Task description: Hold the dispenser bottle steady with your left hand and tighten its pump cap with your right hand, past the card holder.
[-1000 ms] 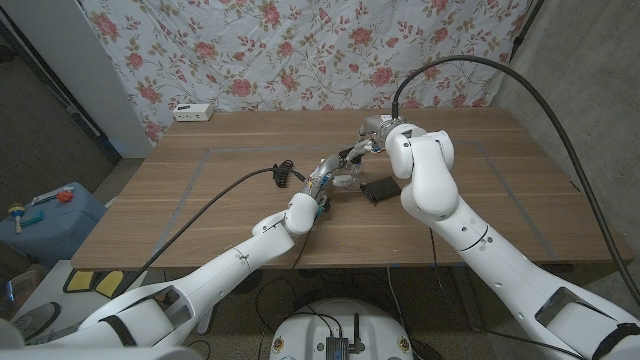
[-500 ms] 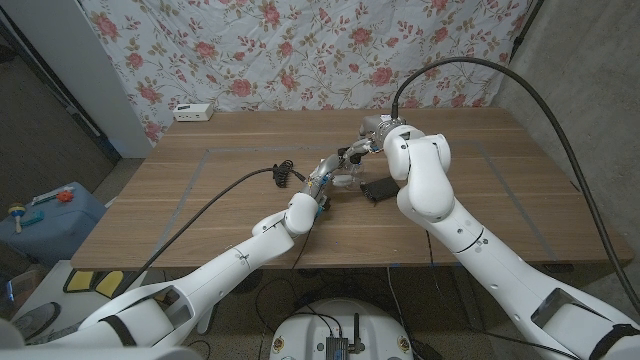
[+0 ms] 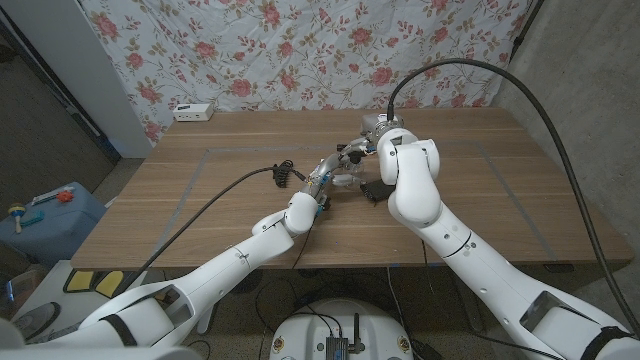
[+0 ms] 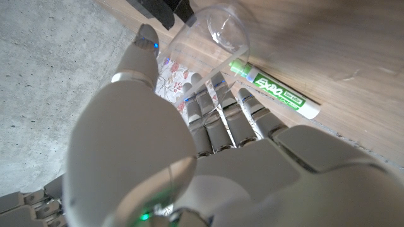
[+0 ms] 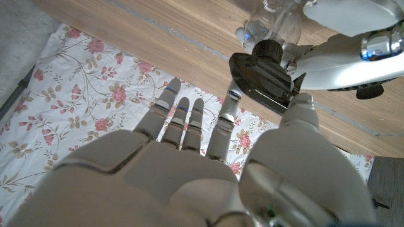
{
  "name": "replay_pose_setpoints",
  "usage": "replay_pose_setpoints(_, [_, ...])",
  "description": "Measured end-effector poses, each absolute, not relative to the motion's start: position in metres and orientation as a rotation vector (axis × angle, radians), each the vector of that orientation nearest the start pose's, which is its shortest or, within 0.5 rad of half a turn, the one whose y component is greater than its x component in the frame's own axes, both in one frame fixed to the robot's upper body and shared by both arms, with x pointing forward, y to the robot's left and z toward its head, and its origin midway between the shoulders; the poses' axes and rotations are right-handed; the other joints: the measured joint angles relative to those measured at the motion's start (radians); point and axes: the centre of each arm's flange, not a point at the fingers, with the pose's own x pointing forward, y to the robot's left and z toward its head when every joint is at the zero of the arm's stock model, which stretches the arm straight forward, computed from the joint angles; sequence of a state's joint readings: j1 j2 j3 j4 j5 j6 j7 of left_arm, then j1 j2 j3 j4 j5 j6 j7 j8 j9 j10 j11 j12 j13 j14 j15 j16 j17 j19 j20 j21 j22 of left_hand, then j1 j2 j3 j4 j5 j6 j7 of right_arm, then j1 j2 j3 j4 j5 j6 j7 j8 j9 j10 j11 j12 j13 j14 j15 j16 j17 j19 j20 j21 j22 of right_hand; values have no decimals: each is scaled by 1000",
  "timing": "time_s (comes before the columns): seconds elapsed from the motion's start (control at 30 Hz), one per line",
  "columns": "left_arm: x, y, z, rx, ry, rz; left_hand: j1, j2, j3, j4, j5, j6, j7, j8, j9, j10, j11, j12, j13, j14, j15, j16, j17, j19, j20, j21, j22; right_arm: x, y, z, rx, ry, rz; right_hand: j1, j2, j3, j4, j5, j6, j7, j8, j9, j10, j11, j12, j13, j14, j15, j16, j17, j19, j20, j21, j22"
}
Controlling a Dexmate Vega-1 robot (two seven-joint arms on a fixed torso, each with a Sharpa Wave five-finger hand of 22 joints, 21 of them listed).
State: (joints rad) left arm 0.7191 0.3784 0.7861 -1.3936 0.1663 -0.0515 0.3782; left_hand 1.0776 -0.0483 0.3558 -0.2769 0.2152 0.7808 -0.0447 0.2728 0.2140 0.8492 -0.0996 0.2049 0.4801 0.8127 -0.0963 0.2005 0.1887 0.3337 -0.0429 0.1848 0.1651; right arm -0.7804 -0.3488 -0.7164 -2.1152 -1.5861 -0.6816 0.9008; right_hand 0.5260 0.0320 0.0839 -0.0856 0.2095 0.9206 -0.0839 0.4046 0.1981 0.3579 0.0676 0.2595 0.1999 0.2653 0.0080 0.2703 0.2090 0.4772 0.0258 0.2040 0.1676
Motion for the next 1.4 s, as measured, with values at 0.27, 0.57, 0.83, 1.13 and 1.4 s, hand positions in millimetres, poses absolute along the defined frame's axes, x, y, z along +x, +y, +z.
replay_pose_setpoints(0.27, [632,74,-53,716,-719,-144,0,0,0,0,0,0,0,-1,0,0,0,3,0,0,0,0,0,0,0,0,0,494,-78,71,-1631,-291,-226,0,0,0,0,-1,66,9,6,-2,29,0,0,0,27,2,4,0,21,-1,0,0])
replay_pose_setpoints(0.57, [632,75,-54,712,-717,-142,0,0,0,0,0,0,0,-4,0,-2,1,3,0,0,0,0,0,0,0,0,0,495,-75,70,-1628,-290,-256,0,0,4,-4,-1,118,10,14,-3,62,-5,5,0,51,-9,4,0,40,-5,8,1])
replay_pose_setpoints(0.83, [632,75,-55,710,-715,-139,0,0,0,0,0,0,0,-5,0,-3,2,6,0,0,0,0,0,0,0,0,0,496,-74,68,-1631,-288,-281,1,0,8,-9,-6,170,9,37,-6,95,-12,7,-4,79,-18,8,0,63,-6,8,3])
replay_pose_setpoints(1.13, [632,77,-56,708,-712,-135,0,0,0,0,0,0,0,-2,0,-7,3,6,0,0,0,0,0,0,0,0,0,498,-70,65,-1641,-296,-322,11,10,15,-16,-8,285,22,51,-10,142,-12,11,-5,107,-30,8,0,82,-9,8,3])
replay_pose_setpoints(1.4, [632,77,-57,706,-712,-132,0,0,0,0,0,0,0,-2,0,-5,5,6,0,0,0,0,-1,0,0,0,0,499,-65,64,-1656,-311,-352,13,12,18,-18,-8,325,36,69,-11,168,-18,11,-5,128,-40,8,0,97,-15,8,3])
